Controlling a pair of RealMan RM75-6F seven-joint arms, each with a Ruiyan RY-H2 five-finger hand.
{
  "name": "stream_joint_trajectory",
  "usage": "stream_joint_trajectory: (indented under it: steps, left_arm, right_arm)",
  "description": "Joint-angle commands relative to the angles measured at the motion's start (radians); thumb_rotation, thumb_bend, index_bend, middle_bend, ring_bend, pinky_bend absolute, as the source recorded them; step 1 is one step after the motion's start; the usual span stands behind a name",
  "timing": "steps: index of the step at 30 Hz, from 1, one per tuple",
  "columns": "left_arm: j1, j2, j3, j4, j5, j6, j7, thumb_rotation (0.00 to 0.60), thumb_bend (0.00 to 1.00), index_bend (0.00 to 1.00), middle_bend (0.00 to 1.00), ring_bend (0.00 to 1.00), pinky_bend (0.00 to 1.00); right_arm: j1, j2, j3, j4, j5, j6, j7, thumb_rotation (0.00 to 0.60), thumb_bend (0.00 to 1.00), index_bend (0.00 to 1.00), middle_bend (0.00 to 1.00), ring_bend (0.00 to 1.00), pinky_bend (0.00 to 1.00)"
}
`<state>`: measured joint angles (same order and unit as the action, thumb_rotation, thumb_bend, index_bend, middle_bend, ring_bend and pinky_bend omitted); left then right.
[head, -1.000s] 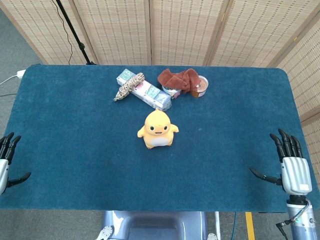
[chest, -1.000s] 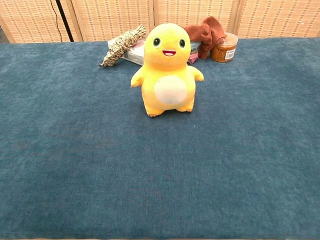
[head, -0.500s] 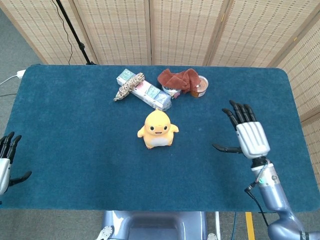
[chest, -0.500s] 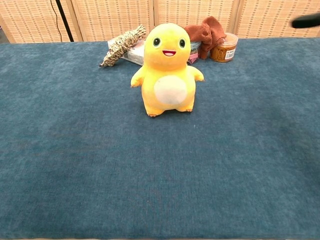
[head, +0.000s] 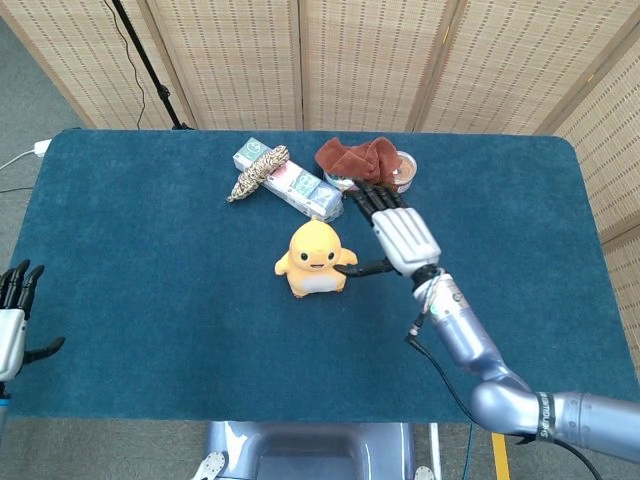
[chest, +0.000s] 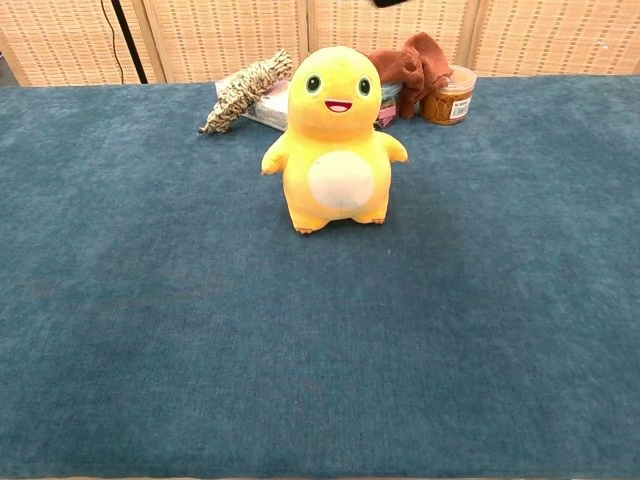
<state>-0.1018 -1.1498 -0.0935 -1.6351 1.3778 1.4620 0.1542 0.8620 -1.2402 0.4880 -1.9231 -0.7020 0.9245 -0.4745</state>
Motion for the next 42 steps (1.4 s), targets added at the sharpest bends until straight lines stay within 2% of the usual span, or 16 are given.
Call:
stream_joint_trajectory:
  steps: [1, 8, 19, 28, 42]
  left_arm:
    - [-0.001, 0.001, -0.004, 0.000, -0.005, -0.001, -0.004, 0.600, 0.00, 0.00, 0.00, 0.00, 0.00]
    - [-0.001, 0.007, -0.009, 0.003, -0.019, -0.006, -0.020, 0.600, 0.00, 0.00, 0.00, 0.00, 0.00]
    - [0.003, 0.017, -0.012, 0.004, -0.032, -0.008, -0.046, 0.600, 0.00, 0.00, 0.00, 0.00, 0.00]
    - [0.007, 0.018, -0.014, 0.009, -0.042, -0.008, -0.057, 0.600, 0.00, 0.00, 0.00, 0.00, 0.00]
    - [0.012, 0.020, -0.015, 0.012, -0.039, 0.002, -0.073, 0.600, 0.00, 0.00, 0.00, 0.00, 0.00]
  right_arm:
    - [0.109, -0.059, 0.003, 0.022, 0.095, -0.011, -0.043, 0.287, 0.00, 0.06, 0.00, 0.00, 0.00]
    - [0.233, -0.186, -0.029, 0.115, 0.140, 0.061, -0.098, 0.287, 0.00, 0.05, 0.00, 0.00, 0.00]
    - [0.334, -0.346, -0.064, 0.340, 0.132, 0.100, -0.130, 0.284, 0.00, 0.05, 0.00, 0.00, 0.00]
    - [0.357, -0.431, -0.085, 0.458, 0.089, 0.077, -0.084, 0.285, 0.00, 0.03, 0.00, 0.00, 0.00]
    - [0.376, -0.505, -0.103, 0.603, 0.056, 0.020, -0.039, 0.282, 0.00, 0.00, 0.00, 0.00, 0.00]
